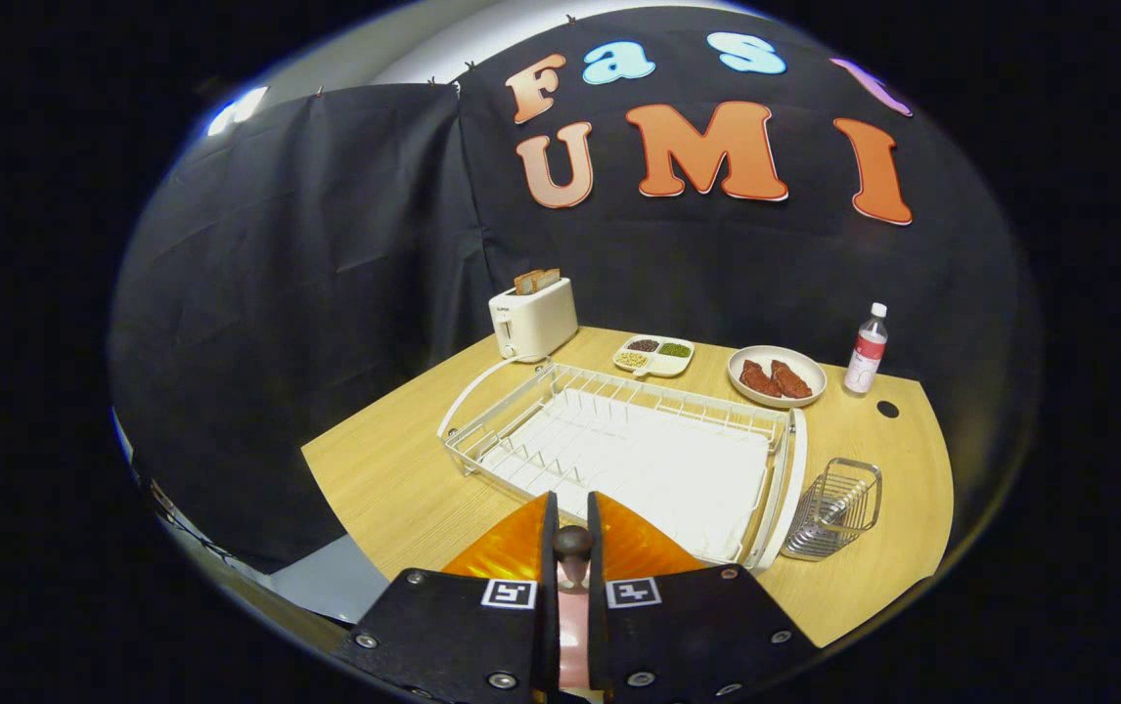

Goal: Take the plate from the dish rack, then take the spoon from the basket and place it into the plate.

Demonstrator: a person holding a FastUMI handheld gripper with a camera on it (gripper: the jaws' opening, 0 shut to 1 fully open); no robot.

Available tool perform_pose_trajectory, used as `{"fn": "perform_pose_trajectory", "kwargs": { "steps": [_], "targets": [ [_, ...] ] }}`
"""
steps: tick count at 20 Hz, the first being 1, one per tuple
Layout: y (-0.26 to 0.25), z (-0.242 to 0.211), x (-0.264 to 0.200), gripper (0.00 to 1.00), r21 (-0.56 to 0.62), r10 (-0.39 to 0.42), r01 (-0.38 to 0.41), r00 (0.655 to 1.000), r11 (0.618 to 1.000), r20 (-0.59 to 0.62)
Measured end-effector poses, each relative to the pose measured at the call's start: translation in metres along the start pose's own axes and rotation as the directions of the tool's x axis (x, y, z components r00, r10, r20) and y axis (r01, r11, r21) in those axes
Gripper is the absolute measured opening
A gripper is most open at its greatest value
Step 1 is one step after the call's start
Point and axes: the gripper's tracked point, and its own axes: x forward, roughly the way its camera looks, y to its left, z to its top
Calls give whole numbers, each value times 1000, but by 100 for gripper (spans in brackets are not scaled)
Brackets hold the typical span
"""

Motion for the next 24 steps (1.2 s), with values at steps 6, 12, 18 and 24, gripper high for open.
{"fn": "perform_pose_trajectory", "kwargs": {
  "steps": [6,12,18,24],
  "targets": [
    [8,-25,14,11,-30,6,-7,1000,1000,-29],
    [23,-40,23,12,-76,47,-50,998,996,-38],
    [14,-50,13,14,-73,43,-47,998,996,-53],
    [-20,-75,-1,21,-50,-32,26,992,998,-124]
  ]
}}
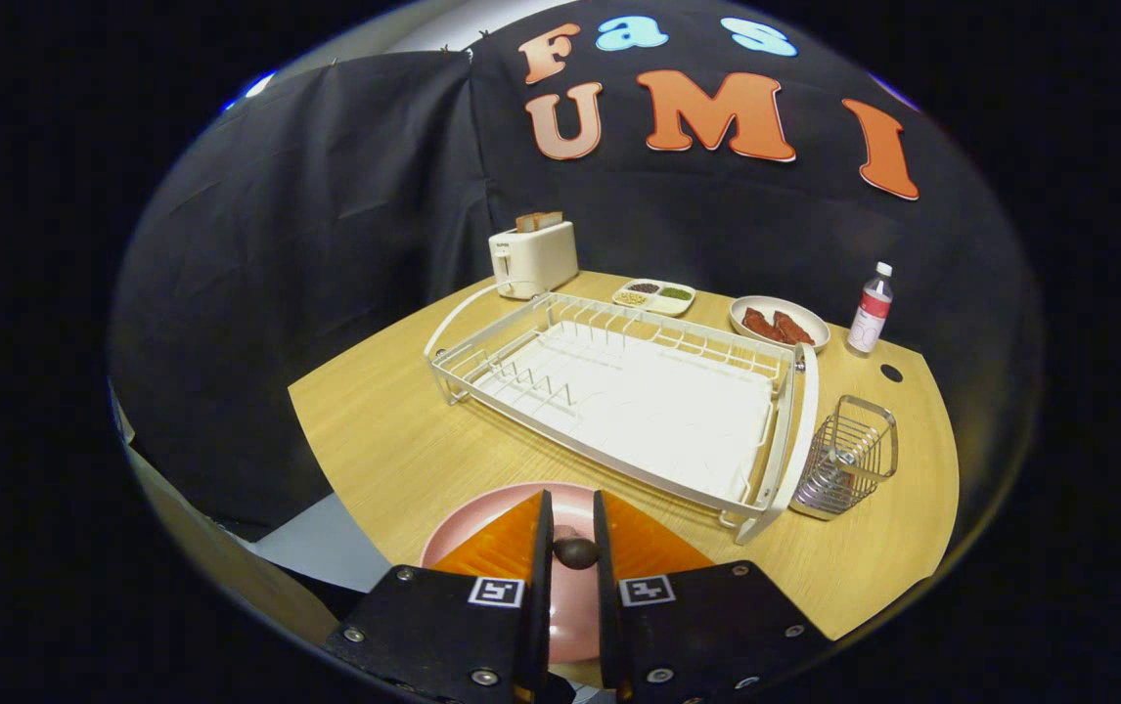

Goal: Take the plate from the dish rack, then take the spoon from the basket and place it into the plate.

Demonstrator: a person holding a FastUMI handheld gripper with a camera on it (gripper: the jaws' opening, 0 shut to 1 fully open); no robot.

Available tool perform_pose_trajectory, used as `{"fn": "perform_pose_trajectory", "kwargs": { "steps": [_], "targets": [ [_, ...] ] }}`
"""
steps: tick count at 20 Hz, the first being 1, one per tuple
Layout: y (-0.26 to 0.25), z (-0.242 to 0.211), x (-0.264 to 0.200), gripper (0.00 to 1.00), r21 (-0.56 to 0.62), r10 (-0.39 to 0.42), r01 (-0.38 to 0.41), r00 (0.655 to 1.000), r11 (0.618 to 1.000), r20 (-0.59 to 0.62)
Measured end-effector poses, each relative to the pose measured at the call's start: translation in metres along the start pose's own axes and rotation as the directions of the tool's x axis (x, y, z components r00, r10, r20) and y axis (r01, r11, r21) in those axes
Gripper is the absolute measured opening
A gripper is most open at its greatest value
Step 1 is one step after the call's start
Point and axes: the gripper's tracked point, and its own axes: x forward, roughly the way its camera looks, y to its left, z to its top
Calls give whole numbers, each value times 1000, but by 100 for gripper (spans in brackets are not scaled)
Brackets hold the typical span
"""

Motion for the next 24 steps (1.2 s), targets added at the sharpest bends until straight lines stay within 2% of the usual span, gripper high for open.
{"fn": "perform_pose_trajectory", "kwargs": {
  "steps": [5,10,11,12,14,18,24],
  "targets": [
    [-22,5,-5,30,14,-68,67,998,998,17],
    [-42,52,-22,63,39,-139,135,983,990,123],
    [-47,65,-28,67,42,-156,151,976,988,155],
    [-52,82,-35,77,44,-173,167,966,985,193],
    [-60,114,-52,89,50,-201,195,943,979,266],
    [-81,169,-86,96,50,-256,256,890,965,378],
    [-99,231,-132,97,104,-329,322,800,941,501]
  ]
}}
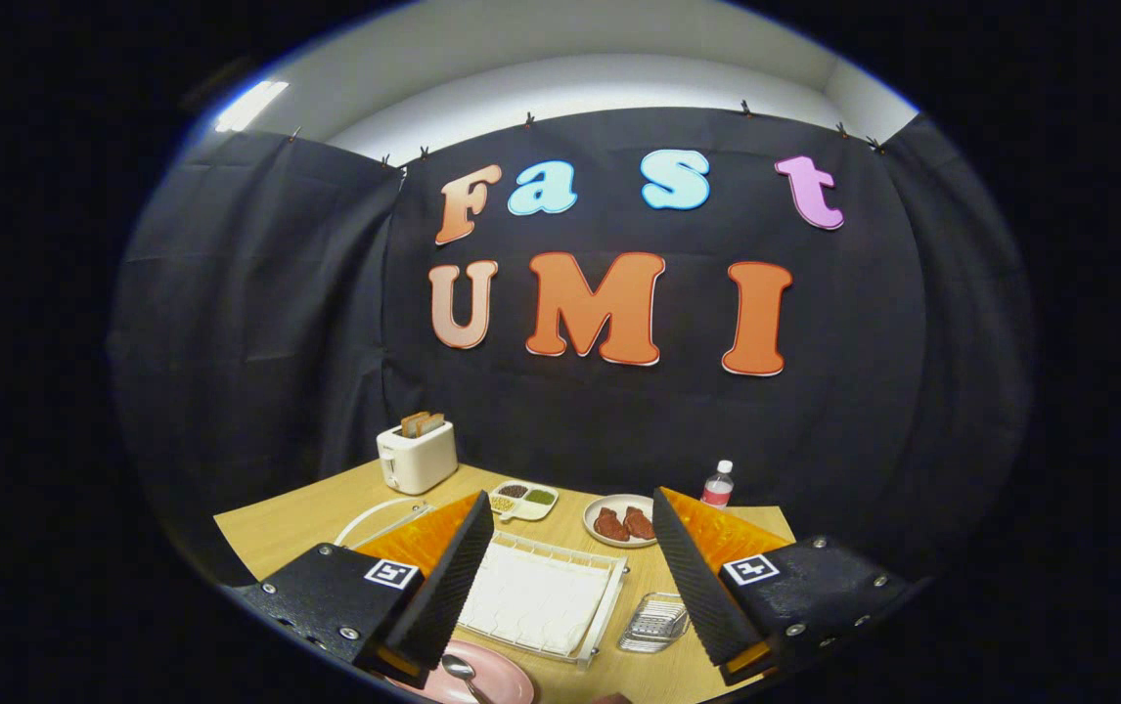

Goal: Take the plate from the dish rack, then take the spoon from the basket and place it into the plate.

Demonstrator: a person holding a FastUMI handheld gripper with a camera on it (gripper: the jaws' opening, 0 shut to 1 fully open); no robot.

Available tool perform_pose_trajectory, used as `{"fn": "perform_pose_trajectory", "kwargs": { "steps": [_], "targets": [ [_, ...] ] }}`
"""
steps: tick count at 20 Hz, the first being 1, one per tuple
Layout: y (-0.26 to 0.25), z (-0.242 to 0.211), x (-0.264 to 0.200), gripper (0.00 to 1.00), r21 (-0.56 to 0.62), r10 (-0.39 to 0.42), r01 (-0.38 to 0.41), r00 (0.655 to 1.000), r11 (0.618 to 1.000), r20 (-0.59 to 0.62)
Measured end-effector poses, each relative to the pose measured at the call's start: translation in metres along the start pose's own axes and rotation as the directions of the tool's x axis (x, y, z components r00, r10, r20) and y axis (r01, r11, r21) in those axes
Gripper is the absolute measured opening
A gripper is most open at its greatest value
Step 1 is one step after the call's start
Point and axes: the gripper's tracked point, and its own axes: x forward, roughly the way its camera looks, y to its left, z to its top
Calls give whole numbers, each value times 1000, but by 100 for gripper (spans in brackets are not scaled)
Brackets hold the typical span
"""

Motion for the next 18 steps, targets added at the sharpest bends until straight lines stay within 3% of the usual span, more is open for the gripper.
{"fn": "perform_pose_trajectory", "kwargs": {
  "steps": [9,18],
  "targets": [
    [-22,63,-11,97,17,-117,116,987,993,110],
    [-33,94,-16,97,32,-157,154,973,988,169]
  ]
}}
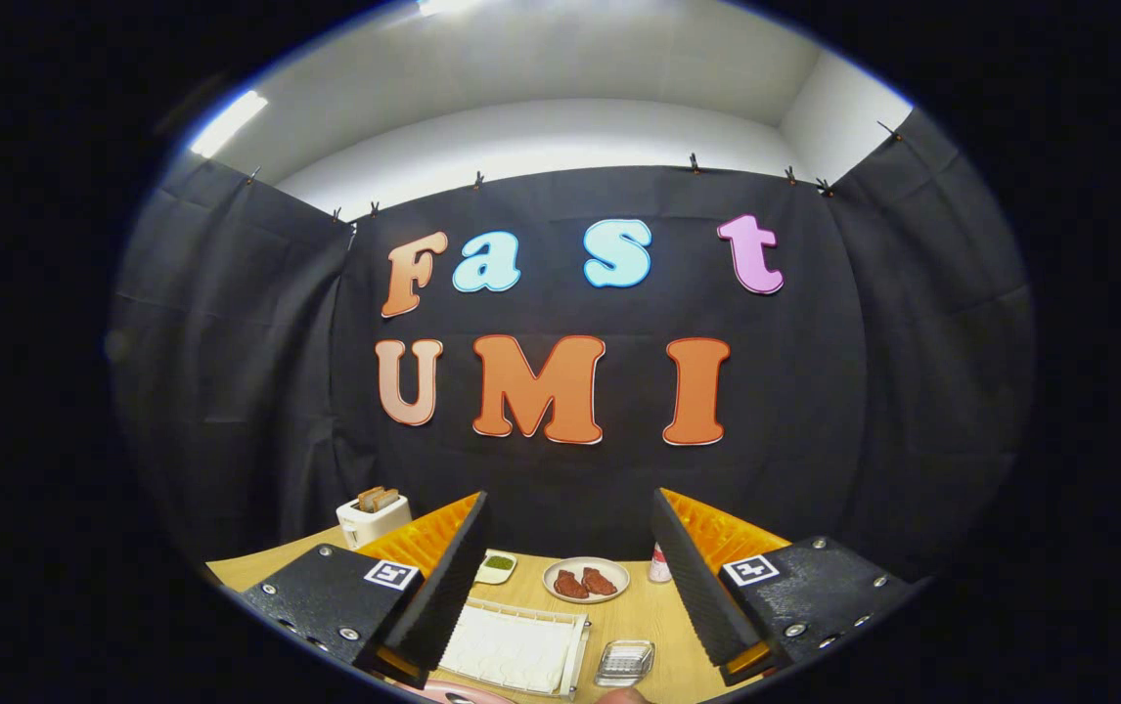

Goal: Take the plate from the dish rack, then take the spoon from the basket and place it into the plate.

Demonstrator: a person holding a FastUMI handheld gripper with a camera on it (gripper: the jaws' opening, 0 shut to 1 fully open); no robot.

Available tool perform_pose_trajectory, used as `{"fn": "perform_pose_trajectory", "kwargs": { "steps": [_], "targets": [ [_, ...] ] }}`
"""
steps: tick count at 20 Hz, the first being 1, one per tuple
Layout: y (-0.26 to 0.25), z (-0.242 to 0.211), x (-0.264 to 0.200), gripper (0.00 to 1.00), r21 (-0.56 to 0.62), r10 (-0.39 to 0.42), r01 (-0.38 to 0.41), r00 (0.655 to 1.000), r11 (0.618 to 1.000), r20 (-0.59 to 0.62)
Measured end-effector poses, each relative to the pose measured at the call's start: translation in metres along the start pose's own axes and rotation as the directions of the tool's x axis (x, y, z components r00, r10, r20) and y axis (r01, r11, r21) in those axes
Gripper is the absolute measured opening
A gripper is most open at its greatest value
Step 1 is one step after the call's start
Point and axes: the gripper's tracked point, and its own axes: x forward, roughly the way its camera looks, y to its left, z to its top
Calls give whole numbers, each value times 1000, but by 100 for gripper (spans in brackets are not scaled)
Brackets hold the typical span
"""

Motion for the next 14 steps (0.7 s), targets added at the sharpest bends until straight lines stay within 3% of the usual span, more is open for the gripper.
{"fn": "perform_pose_trajectory", "kwargs": {
  "steps": [14],
  "targets": [
    [5,32,-1,97,-32,-15,18,996,999,89]
  ]
}}
